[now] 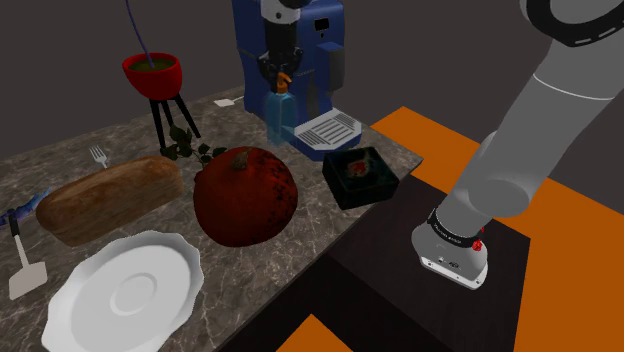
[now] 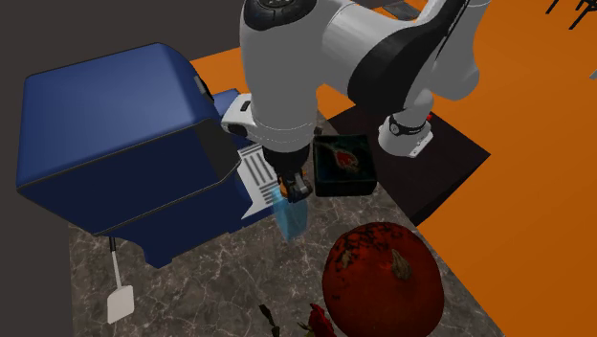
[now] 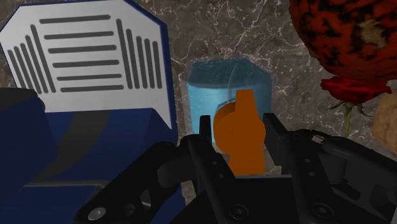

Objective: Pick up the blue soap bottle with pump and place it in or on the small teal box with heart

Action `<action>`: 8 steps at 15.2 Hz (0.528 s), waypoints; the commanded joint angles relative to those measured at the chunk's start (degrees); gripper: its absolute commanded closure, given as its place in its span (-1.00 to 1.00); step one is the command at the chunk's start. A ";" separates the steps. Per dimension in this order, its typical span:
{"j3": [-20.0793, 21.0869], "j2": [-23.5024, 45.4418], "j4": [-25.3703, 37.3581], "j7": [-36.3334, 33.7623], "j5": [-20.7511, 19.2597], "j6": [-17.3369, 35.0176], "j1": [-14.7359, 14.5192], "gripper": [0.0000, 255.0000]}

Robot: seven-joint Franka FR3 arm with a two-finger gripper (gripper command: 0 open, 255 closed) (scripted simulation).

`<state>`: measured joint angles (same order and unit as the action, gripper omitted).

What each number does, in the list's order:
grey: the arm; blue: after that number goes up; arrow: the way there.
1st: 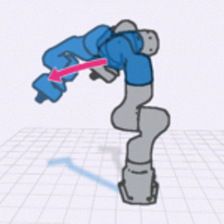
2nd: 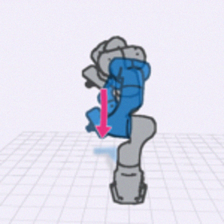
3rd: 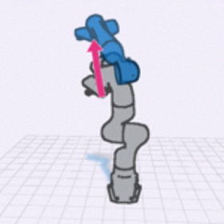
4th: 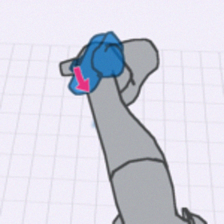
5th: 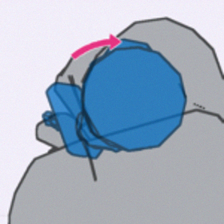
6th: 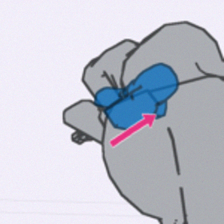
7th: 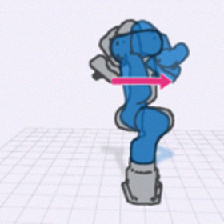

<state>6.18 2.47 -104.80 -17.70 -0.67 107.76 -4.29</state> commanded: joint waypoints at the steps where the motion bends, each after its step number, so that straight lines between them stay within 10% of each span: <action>1: -0.09 -0.21 1.30 0.21 0.03 -1.51 0.10 1.00; 8: -0.08 -0.32 6.56 0.25 0.05 -6.87 0.09 1.00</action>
<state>6.13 2.38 -98.80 -17.51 -0.65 101.67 -4.23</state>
